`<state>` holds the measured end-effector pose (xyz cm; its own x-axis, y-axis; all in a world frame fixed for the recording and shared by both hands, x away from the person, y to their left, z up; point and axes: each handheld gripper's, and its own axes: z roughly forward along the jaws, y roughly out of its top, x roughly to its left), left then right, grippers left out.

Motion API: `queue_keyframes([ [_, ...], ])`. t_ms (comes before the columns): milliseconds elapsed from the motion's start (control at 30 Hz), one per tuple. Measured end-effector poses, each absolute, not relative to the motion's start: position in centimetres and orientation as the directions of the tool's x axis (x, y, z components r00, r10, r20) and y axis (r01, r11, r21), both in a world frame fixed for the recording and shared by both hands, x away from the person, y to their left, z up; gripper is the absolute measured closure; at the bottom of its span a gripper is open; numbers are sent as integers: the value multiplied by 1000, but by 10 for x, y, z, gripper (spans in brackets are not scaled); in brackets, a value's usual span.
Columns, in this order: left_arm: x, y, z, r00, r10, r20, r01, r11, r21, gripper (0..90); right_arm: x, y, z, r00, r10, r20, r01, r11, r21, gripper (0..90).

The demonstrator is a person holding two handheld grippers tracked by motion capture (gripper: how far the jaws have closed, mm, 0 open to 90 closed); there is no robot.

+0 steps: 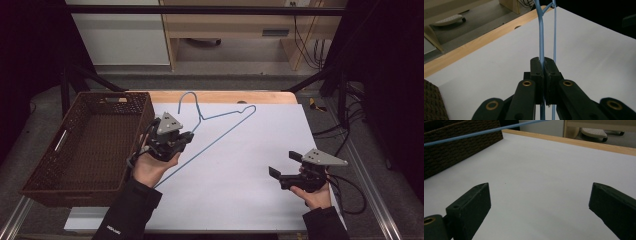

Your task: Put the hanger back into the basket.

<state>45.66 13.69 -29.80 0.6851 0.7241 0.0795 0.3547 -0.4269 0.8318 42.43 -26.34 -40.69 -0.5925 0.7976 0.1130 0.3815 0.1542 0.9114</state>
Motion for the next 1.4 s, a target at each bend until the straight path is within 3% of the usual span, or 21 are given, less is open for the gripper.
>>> queue_keyframes([
  [567, 460, 185, -258, 661, 736, 143, 302, -436, 848, 875, 417, -266, -409, -587, 804, 99, 387, 171, 906, 40],
  [1400, 469, 285, -238, 554, 821, 141, 342, -378, 860, 875, 417, -267, -409, -588, 803, 93, 386, 178, 905, 38],
])
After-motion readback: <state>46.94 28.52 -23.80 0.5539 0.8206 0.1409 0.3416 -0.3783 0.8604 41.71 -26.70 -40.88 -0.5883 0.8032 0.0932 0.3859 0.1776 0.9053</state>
